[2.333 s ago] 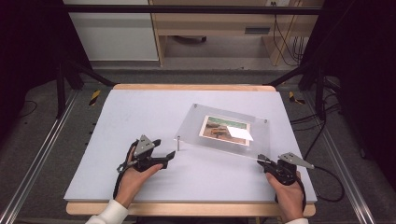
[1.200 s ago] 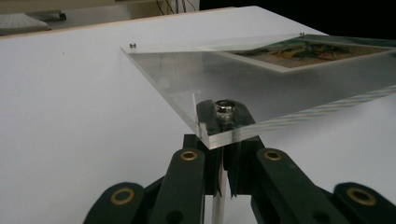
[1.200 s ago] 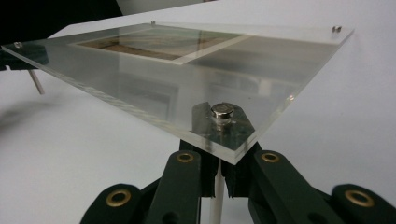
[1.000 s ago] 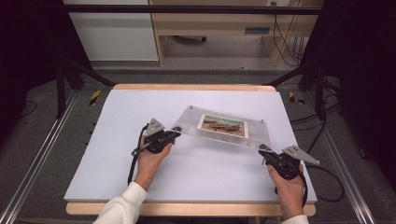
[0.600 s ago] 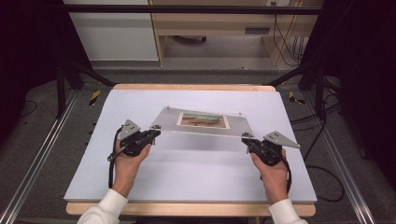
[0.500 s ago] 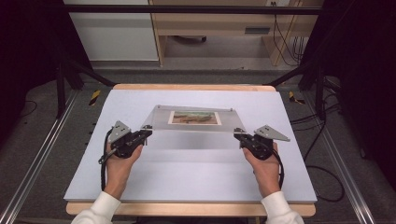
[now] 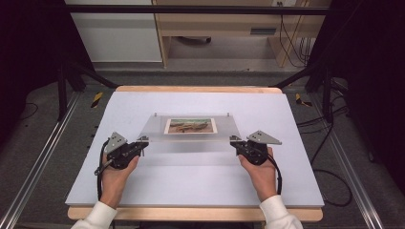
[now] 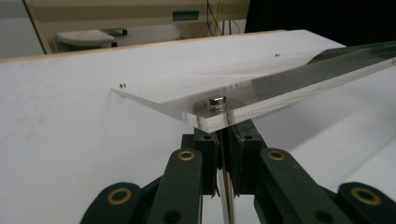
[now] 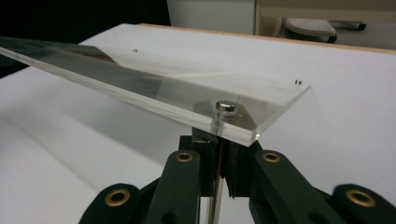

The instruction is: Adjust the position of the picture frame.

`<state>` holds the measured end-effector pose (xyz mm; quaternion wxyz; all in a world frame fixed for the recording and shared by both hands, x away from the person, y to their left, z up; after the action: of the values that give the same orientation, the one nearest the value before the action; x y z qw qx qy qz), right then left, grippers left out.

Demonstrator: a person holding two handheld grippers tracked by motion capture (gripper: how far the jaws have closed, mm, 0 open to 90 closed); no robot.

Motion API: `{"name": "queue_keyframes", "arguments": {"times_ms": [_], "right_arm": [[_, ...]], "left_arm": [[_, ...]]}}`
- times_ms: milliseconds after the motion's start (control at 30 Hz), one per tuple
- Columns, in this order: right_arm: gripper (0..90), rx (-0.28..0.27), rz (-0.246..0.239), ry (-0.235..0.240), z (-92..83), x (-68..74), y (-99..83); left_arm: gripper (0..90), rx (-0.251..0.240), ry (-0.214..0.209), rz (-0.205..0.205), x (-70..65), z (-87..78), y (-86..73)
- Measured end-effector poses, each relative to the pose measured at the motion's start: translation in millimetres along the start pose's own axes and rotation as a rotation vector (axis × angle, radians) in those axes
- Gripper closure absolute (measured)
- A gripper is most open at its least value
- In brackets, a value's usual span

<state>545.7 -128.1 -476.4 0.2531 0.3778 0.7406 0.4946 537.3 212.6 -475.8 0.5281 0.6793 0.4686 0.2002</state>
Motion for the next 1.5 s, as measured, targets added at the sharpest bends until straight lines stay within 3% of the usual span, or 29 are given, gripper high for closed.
{"name": "queue_keyframes", "arguments": {"times_ms": [100,233,567,1500], "right_arm": [[84.7,0.042,0.002,0.01,0.3,2.7,-15.8],[84.8,0.079,0.004,0.026,0.4,3.7,-25.4],[84.8,0.141,0.011,0.039,4.4,8.9,-40.6],[84.7,0.165,0.0,0.026,6.0,9.9,-45.3]], "left_arm": [[83.1,0.057,0.007,-0.003,-2.4,0.0,-16.3],[83.8,0.078,0.008,-0.024,-2.4,0.5,-24.1],[84.0,0.121,0.031,-0.007,1.7,4.4,-38.0],[83.7,0.139,0.047,0.007,2.2,6.1,-43.4]]}}
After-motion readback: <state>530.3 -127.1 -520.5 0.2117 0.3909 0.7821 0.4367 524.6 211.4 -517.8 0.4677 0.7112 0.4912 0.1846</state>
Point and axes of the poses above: each handheld gripper's, and its own axes: z roughly forward along the jaws, y roughly out of its top, x roughly to its left, the point moved 8 cm from there along z, roughly forward along the jaws, and after that the axes turned 8 degrees about -z, right-handed, at the moved point
